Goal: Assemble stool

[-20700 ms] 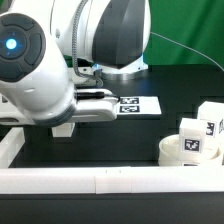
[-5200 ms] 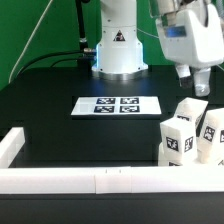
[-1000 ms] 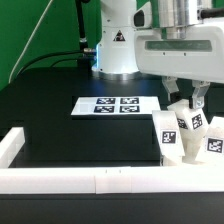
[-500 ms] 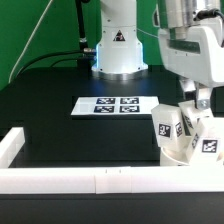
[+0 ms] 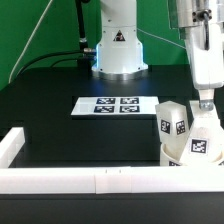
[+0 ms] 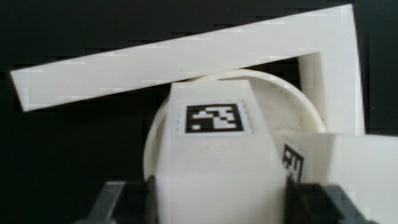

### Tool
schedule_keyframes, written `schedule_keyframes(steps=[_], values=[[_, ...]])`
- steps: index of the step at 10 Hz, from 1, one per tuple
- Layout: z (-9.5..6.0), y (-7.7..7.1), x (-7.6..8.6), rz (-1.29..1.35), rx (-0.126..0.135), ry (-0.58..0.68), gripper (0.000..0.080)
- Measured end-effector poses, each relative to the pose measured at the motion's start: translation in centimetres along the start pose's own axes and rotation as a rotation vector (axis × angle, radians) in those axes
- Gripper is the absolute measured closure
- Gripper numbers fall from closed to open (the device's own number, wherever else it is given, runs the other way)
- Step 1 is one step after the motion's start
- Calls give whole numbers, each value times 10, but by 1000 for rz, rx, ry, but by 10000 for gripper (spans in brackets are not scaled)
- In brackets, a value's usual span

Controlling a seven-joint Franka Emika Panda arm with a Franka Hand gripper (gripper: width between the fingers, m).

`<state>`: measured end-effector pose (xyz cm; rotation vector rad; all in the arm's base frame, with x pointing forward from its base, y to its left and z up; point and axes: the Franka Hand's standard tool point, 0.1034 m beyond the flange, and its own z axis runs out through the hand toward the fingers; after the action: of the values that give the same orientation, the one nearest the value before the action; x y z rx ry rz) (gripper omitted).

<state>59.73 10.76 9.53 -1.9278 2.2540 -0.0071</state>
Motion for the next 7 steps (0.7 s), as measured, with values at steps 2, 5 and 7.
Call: schedule_keyframes(steps=[2, 5, 7], values=[[0, 3, 0, -71, -21, -4, 241], [-17, -1, -7, -526, -102, -73, 162], [-19, 1, -13, -687, -74, -71, 151]])
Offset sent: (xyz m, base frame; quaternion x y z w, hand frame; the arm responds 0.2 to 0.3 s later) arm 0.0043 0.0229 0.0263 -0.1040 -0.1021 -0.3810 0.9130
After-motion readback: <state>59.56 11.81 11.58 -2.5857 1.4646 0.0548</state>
